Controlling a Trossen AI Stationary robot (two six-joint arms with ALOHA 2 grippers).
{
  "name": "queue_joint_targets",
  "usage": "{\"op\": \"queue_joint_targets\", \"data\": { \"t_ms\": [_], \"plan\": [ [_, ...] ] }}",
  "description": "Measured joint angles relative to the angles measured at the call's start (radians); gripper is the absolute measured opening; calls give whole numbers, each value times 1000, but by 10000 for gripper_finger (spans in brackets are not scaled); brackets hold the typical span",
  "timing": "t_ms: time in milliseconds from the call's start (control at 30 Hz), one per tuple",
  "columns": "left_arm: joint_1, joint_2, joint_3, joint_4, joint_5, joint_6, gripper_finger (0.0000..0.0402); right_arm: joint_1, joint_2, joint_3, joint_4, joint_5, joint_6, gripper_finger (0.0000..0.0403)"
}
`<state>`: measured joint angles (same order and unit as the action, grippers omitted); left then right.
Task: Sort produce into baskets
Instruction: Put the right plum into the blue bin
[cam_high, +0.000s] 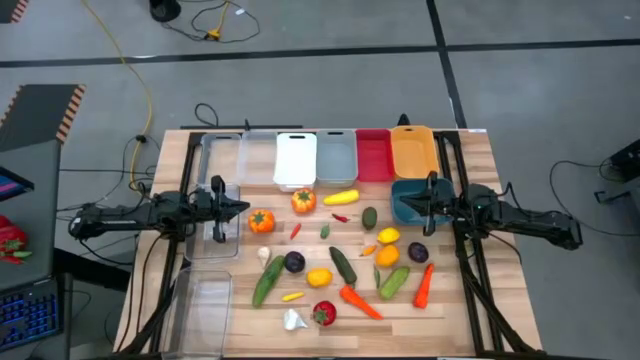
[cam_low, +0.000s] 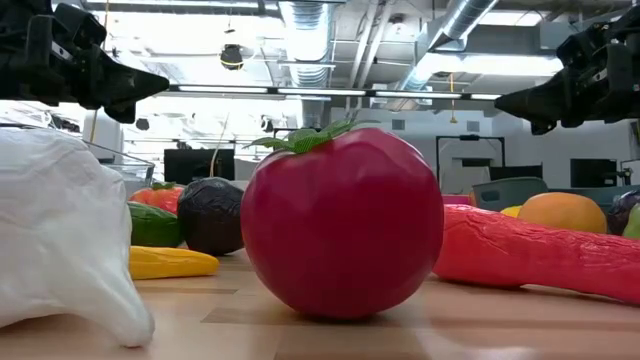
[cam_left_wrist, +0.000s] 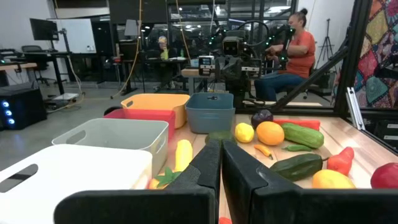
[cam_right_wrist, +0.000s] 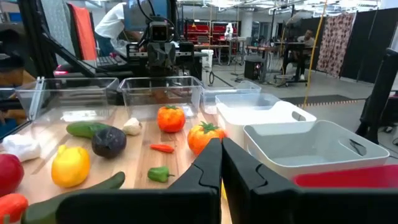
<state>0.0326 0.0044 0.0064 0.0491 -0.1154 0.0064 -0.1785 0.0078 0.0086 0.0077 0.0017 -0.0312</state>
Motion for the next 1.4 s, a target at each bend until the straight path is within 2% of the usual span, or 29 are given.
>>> {"op": "queue_joint_targets", "data": {
  "t_ms": [433, 667, 833, 1167, 1267, 1400],
  "plan": [
    [0, 0, 0, 0, 0, 0, 2, 0, 0, -1, 40, 0, 2, 36],
    [0, 0, 0, 1, -2, 0, 2, 0, 0, -1, 48, -1, 138, 48],
    [0, 0, 0, 1, -2, 0, 2, 0, 0, -1, 50, -1, 224, 101],
    [0, 0, 0, 1, -4, 0, 2, 0, 0, 0, 52, -1, 244, 274],
    [0, 0, 0, 1, -4, 0, 2, 0, 0, 0, 52, -1, 244, 306],
    [0, 0, 0, 1, -4, 0, 2, 0, 0, 0, 52, -1, 244, 329]
  ]
}}
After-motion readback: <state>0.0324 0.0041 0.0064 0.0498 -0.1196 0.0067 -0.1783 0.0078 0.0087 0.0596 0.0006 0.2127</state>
